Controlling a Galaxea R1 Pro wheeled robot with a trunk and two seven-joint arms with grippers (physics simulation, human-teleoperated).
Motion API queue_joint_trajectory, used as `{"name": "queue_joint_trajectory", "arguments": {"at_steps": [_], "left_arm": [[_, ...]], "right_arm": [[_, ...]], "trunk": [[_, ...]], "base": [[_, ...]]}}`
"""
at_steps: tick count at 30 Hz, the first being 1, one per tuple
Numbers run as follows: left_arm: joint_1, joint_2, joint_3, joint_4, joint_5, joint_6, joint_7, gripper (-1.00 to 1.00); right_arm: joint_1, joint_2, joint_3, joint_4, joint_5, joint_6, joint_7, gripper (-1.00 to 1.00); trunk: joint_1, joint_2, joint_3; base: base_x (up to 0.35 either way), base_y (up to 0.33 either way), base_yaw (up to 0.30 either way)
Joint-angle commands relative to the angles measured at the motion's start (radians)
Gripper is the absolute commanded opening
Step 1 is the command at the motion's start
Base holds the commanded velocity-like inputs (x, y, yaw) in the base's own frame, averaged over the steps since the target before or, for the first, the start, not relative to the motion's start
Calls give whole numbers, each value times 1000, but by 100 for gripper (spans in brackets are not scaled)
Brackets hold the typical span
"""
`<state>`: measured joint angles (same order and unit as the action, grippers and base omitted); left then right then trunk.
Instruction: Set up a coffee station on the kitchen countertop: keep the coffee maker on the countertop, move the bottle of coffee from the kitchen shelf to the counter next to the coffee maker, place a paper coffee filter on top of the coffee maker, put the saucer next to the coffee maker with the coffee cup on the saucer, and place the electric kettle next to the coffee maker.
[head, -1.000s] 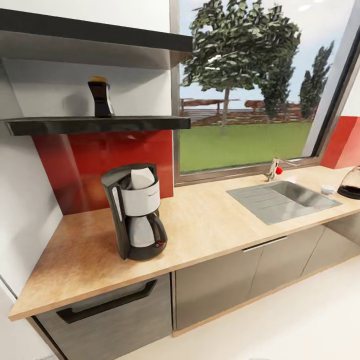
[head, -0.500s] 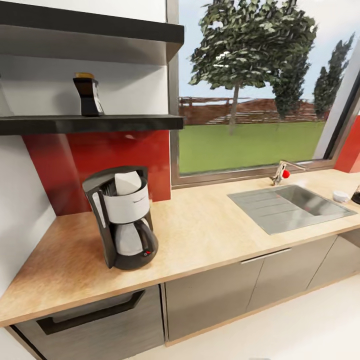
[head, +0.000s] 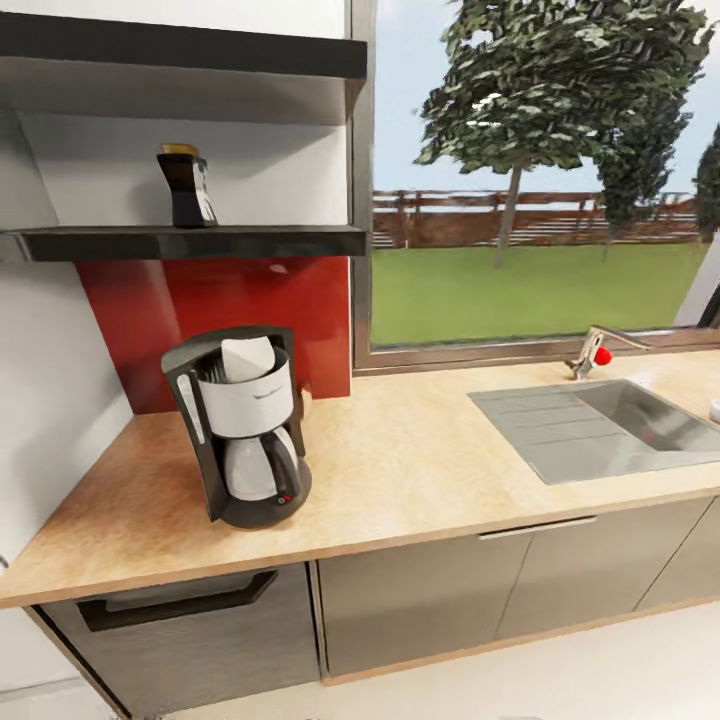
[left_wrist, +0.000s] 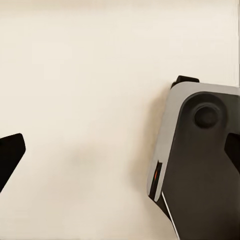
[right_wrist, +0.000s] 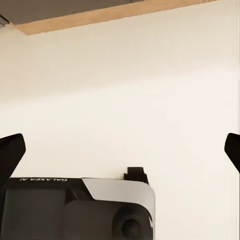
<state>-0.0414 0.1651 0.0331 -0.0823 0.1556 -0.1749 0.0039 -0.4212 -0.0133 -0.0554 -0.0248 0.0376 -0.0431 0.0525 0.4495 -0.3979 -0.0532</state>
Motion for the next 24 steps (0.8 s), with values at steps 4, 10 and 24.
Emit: {"name": "queue_joint_trajectory", "arguments": {"at_steps": [4,10,24], "left_arm": [[-1,-1,2,0,3,-4,1,100],[-2,-1,2,-1,4,-4,1,100],[-2,-1,1,-4,3,-5,-1,100]], "right_arm": [[-1,0,-6,1,4,-4,4,100],[-1,0,-6,1,4,-4,3,100],[-1,0,-6,0,4,-4,3,100]], "trunk": [[1,-2,-5],[1,-2,-9],[1,-2,-16]], "base": [[0,-301,245],[0,-302,245],[-9,-282,166]]}}
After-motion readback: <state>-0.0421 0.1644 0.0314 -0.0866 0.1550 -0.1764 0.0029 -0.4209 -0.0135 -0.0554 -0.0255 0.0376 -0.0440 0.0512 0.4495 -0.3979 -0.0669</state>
